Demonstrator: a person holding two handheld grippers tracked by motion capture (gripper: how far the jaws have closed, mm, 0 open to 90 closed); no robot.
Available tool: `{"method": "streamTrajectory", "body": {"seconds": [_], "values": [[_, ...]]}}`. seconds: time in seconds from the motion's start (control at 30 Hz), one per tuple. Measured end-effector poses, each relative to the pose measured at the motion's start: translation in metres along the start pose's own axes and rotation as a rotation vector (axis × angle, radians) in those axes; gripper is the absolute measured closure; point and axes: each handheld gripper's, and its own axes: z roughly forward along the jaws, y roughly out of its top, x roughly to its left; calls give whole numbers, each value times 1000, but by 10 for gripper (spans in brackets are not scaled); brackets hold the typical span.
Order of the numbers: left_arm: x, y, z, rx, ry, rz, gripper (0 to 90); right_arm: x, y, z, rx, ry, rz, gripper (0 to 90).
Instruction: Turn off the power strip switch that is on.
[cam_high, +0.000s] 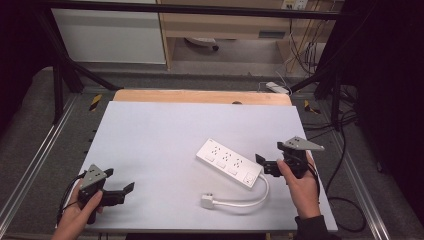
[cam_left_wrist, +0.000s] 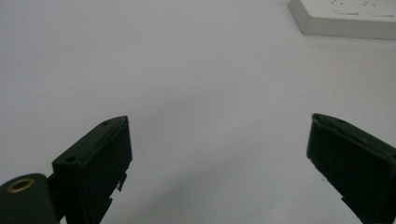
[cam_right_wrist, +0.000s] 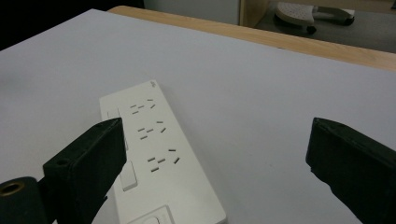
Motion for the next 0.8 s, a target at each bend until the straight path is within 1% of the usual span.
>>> {"method": "streamTrajectory", "body": {"seconds": [0.07, 0.27, 0.37, 0.53, 0.8], "values": [[0, 0, 0, 1, -1, 0, 66, -2, -2, -3, -4, -4, 10, 56], [0, -1, -1, 2, -2, 0, 66, -8, -7, -10, -8, -9, 17, 51], [0, -1, -1, 1, -2, -2, 67, -11, -10, -14, -18, -10, 25, 46], [0, -1, -1, 1, -3, -2, 67, -16, -16, -21, -27, -23, 42, 45], [-1, -1, -1, 2, -5, -2, 66, -24, -26, -29, -11, -39, 45, 48]]}}
